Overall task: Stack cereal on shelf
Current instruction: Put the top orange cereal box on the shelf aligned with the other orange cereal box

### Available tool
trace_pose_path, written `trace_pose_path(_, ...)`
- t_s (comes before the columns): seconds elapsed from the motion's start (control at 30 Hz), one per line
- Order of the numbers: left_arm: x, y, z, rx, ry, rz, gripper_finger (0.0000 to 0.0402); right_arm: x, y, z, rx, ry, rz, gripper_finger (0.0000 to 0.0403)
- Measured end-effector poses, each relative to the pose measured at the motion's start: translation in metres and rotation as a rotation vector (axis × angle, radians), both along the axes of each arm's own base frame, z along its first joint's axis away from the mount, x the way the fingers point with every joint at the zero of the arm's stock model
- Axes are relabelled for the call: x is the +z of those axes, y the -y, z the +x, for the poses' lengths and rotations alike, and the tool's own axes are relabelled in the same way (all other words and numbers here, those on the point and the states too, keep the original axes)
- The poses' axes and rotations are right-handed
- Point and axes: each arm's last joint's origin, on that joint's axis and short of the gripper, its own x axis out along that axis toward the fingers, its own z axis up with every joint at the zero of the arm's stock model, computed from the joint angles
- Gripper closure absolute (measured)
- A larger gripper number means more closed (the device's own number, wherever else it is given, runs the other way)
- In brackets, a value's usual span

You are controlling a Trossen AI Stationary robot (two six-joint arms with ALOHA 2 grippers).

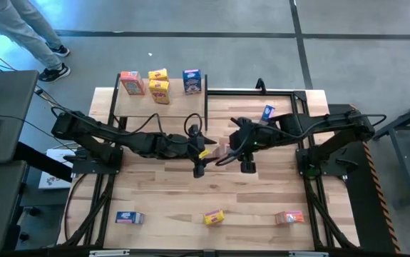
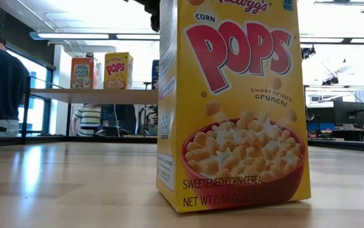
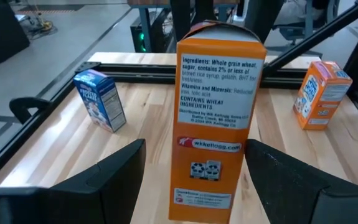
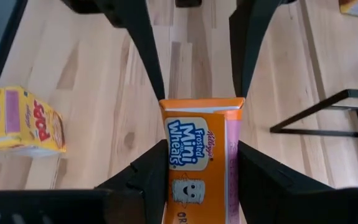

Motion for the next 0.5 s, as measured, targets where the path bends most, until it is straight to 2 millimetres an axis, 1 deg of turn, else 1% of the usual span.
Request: trace_pose_path(0.5,0.0015,-0.0019,0.0008,0.006,0.017,-0.003,0.0135,0.0061,-0.0012,0.0066,0.006,0.091,0.021,0.0251)
